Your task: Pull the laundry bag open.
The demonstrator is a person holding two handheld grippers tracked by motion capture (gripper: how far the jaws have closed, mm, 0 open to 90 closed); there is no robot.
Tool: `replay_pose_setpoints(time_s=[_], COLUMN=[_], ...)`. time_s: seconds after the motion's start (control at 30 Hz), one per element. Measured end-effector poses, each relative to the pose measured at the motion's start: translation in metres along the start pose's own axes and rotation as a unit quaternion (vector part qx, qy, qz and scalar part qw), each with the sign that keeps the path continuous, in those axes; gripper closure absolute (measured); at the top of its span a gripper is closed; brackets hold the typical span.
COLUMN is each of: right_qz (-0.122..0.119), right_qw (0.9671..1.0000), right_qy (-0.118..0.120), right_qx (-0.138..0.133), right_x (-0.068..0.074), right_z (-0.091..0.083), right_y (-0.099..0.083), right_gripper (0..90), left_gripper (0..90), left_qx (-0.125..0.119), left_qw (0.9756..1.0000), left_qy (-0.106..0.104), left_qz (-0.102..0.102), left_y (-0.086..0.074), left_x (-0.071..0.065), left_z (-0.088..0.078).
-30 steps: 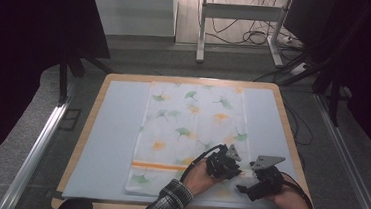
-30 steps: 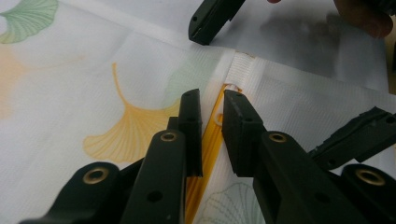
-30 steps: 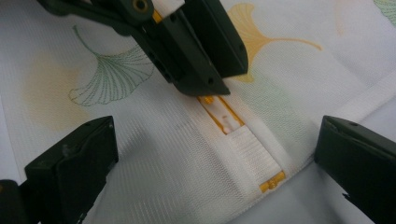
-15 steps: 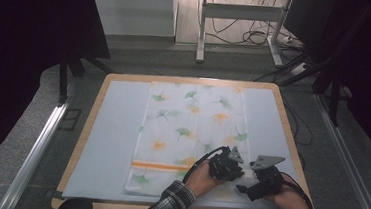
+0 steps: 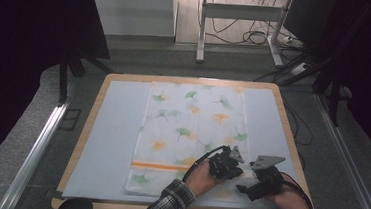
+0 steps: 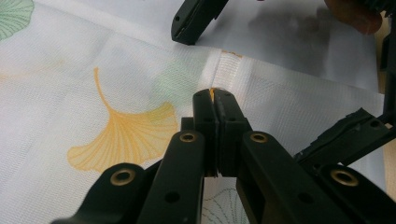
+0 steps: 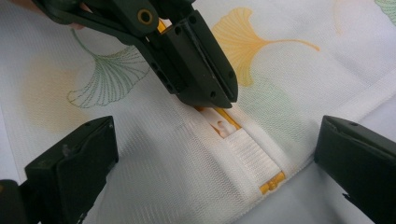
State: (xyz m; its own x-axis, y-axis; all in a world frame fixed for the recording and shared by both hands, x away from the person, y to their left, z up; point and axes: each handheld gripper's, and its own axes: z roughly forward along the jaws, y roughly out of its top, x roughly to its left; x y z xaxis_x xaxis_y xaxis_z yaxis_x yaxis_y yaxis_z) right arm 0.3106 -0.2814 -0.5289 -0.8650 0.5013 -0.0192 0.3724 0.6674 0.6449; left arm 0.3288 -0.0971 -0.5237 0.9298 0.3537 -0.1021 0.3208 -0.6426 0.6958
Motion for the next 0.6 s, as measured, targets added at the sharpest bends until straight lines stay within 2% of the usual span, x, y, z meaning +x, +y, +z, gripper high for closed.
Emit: replay_pose_setpoints(time_s=[0.1,0.2,0.33,0.43,0.6], right_qz=[0.0,0.0,0.002,0.002,0.0], right_qw=[1.0,1.0,1.0,1.0,1.0], right_qy=[0.001,0.0,0.002,0.002,0.001], right_qx=[0.0,0.0,0.0,-0.001,0.0], right_x=[-0.0001,0.0001,0.0001,0.0001,-0.0001], right_z=[-0.0001,0.0,0.0,0.0,0.0001], right_y=[0.0,0.0,0.0001,0.0,-0.0001], right_gripper=[0.0,0.0,0.0,0.0,0.0], left_gripper=[89.9,89.9,89.3,82.3,81.0], left_qx=[0.0,0.002,-0.002,-0.007,-0.006], left_qw=[1.0,1.0,0.9999,0.9999,0.9999], left_qy=[0.0,-0.007,-0.001,0.008,0.005], left_qz=[0.008,0.007,0.013,0.008,0.007], left_y=[0.0008,0.001,0.0015,0.0014,0.0006], left_x=[-0.0002,-0.001,-0.0017,-0.0026,-0.0016], left_z=[-0.0013,0.0002,0.0012,0.0034,0.0029])
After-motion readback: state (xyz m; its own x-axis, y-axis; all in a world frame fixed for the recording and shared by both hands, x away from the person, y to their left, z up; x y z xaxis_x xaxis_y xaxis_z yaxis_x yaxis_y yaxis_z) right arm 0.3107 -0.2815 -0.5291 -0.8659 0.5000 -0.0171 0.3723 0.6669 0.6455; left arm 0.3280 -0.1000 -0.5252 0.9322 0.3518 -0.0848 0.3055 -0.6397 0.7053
